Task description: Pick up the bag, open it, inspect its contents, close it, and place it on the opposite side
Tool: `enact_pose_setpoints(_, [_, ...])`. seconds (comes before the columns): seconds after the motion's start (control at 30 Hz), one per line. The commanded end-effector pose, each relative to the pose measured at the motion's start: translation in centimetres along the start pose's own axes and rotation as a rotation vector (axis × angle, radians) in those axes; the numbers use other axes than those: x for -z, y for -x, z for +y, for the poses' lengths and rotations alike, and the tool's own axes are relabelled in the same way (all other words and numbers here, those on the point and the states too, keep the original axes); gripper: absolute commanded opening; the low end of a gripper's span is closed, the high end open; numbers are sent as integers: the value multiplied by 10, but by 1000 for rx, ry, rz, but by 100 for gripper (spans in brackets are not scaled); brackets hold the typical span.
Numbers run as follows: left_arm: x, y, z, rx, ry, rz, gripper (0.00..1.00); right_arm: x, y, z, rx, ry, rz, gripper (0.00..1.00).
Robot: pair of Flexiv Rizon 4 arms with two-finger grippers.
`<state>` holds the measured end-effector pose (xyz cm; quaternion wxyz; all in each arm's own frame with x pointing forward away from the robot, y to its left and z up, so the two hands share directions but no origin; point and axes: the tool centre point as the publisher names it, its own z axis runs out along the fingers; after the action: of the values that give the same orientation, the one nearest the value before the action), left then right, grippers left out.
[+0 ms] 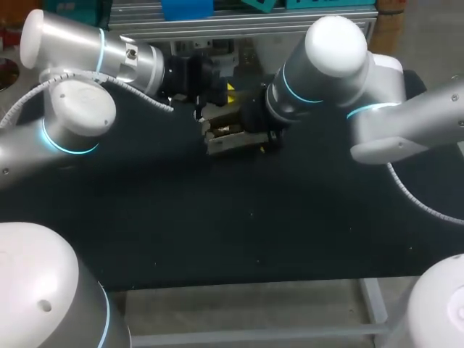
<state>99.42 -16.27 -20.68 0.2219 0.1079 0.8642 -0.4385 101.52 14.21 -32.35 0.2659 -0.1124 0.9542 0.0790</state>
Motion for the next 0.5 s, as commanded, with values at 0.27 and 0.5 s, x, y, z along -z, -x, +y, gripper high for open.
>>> enact_pose_setpoints(0.27, [-4, -1, 3, 17, 18, -3, 0, 44, 3, 5, 1, 5, -148, 43])
enact_pose_setpoints(0.5, [-8, 0, 5, 24, 40, -3, 0, 63, 5, 11, 28, 40, -200, 18])
